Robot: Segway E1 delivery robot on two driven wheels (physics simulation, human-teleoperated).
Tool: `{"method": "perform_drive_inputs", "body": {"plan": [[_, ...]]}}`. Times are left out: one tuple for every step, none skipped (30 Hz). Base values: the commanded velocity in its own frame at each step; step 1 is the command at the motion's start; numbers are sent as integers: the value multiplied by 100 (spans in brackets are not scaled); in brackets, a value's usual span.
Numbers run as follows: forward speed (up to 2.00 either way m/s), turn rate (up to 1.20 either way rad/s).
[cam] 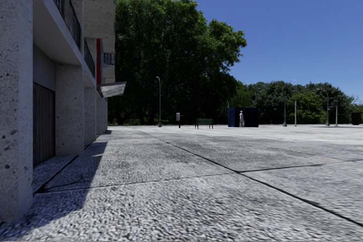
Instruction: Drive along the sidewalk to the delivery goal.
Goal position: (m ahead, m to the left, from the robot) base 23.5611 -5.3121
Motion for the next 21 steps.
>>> {"method": "perform_drive_inputs", "body": {"plan": [[200,0],[200,0],[200,0],[200,0],[200,0],[200,0],[200,0],[200,0],[200,0],[200,0],[200,0],[200,0],[200,0],[200,0],[200,0],[200,0],[200,0],[200,0],[200,0],[200,0],[200,0]]}}
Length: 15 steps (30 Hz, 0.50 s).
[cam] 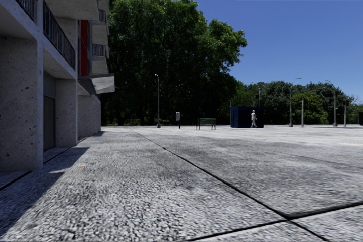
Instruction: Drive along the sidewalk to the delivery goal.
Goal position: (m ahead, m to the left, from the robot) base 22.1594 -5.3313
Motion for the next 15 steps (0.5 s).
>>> {"method": "perform_drive_inputs", "body": {"plan": [[200,0],[200,0],[200,0],[200,0],[200,0],[200,0],[200,0],[200,0],[200,0],[200,0],[200,0],[200,0],[200,0],[200,0],[200,0]]}}
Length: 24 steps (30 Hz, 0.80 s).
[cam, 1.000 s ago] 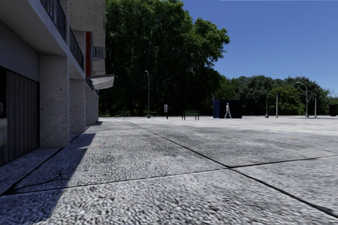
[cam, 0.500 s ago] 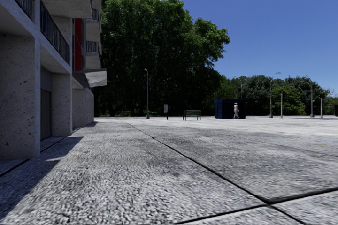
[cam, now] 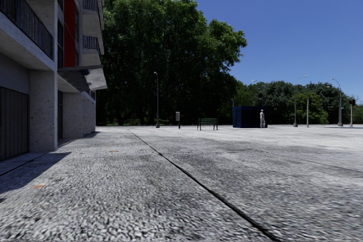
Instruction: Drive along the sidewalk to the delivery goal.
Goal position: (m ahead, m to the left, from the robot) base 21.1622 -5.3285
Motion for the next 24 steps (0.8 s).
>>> {"method": "perform_drive_inputs", "body": {"plan": [[200,0],[200,0],[200,0],[200,0],[200,0],[200,0],[200,0],[200,0],[200,0],[200,0],[200,0],[200,0],[200,0],[200,0],[200,0],[200,0],[200,0],[200,0],[200,0],[200,0],[200,0],[200,0],[200,0],[200,0]]}}
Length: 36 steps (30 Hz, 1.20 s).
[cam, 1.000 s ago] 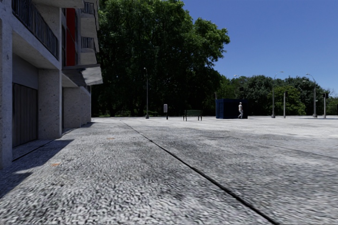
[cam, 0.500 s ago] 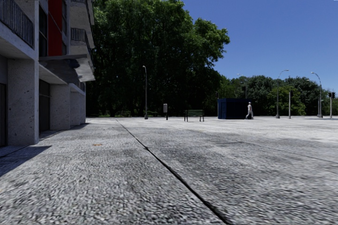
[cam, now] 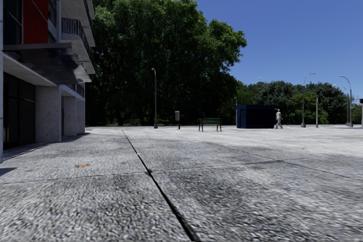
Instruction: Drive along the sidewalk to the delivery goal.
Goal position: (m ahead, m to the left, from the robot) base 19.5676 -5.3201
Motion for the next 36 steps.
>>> {"method": "perform_drive_inputs", "body": {"plan": [[200,0],[200,0],[200,0],[200,0],[200,0],[200,0],[200,0],[200,0],[200,0],[200,0],[200,0],[200,0],[200,0],[200,0],[200,0],[200,0],[200,0],[200,0],[200,0],[200,0],[200,0],[200,0],[200,0],[200,0],[200,0],[200,0],[200,0],[200,0],[200,11],[200,11],[200,58],[200,73],[200,73],[200,77],[200,79],[200,73]]}}
